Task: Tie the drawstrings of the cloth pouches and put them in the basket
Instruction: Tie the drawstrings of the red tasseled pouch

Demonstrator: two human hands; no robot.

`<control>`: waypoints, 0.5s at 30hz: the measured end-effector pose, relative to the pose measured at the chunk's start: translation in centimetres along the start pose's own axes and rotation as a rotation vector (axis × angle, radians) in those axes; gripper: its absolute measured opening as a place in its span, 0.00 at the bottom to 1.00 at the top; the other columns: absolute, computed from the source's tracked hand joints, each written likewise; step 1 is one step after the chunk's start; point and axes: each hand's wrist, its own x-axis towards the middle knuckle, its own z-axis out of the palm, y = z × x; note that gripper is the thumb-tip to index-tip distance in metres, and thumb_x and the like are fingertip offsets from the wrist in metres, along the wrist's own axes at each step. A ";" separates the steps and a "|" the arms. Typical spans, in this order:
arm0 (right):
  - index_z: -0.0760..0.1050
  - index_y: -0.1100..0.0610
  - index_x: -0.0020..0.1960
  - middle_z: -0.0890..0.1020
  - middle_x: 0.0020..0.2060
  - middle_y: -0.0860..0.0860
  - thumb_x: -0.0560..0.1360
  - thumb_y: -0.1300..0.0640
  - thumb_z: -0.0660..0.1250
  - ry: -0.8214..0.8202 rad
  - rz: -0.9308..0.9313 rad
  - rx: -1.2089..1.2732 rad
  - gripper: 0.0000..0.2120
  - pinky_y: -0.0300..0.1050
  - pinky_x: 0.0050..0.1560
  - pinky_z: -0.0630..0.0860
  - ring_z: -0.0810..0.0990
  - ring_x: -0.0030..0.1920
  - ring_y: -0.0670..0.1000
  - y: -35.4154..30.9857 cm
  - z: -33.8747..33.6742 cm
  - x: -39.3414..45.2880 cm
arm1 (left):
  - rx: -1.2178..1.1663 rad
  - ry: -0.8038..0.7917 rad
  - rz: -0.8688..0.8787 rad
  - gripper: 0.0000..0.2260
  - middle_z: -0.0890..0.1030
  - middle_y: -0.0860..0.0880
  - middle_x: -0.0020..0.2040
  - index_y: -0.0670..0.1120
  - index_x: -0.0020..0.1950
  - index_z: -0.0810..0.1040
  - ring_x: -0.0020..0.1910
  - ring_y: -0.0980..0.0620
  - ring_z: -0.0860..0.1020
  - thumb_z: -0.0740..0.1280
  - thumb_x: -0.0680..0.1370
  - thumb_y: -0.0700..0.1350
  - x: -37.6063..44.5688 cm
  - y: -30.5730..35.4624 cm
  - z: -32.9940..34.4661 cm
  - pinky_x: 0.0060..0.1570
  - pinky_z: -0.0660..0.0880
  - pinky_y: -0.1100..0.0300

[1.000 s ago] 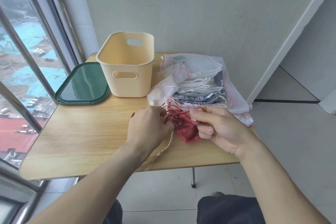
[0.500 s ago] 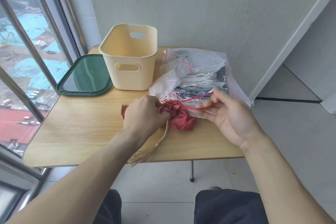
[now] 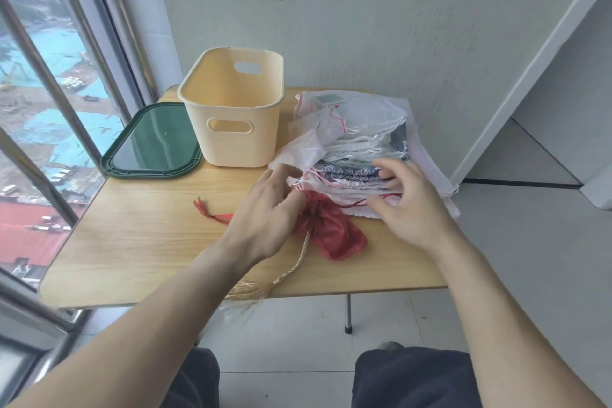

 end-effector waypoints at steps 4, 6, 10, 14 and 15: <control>0.78 0.39 0.65 0.74 0.63 0.41 0.68 0.44 0.73 -0.198 -0.221 -0.092 0.25 0.47 0.74 0.57 0.65 0.71 0.47 -2.6 1.2 -1.1 | 0.153 0.015 0.066 0.09 0.81 0.48 0.44 0.43 0.47 0.80 0.45 0.48 0.77 0.61 0.79 0.42 0.3 -0.7 0.3 0.48 0.71 0.55; 0.82 0.39 0.58 0.77 0.60 0.40 0.68 0.45 0.77 -0.263 -0.270 -0.099 0.18 0.47 0.72 0.60 0.69 0.68 0.44 -2.6 1.6 -1.2 | 0.202 -0.075 0.144 0.07 0.79 0.50 0.41 0.44 0.47 0.81 0.41 0.52 0.76 0.63 0.78 0.40 -0.1 -0.9 0.2 0.43 0.68 0.60; 0.87 0.48 0.44 0.84 0.40 0.40 0.71 0.55 0.79 -0.253 -0.251 -0.002 0.04 0.35 0.49 0.76 0.82 0.45 0.40 -2.3 1.3 -0.7 | 0.205 -0.193 0.215 0.05 0.80 0.56 0.36 0.49 0.46 0.83 0.34 0.61 0.74 0.67 0.78 0.45 -0.7 -0.8 -0.3 0.37 0.66 0.69; 0.83 0.45 0.41 0.85 0.39 0.44 0.74 0.55 0.77 -0.203 -0.221 -0.019 0.06 0.44 0.48 0.78 0.82 0.42 0.43 -2.0 0.4 -0.4 | 0.119 -0.165 0.240 0.08 0.82 0.53 0.33 0.48 0.43 0.85 0.35 0.54 0.77 0.69 0.79 0.46 -0.7 -0.8 -0.8 0.36 0.70 0.66; 0.83 0.45 0.41 0.84 0.40 0.44 0.74 0.55 0.76 -0.190 -0.224 -0.013 0.06 0.43 0.49 0.78 0.82 0.43 0.43 -1.9 0.1 -0.4 | 0.122 -0.133 0.241 0.08 0.81 0.52 0.32 0.47 0.41 0.85 0.34 0.54 0.77 0.69 0.79 0.45 -0.6 -0.9 -0.9 0.35 0.70 0.66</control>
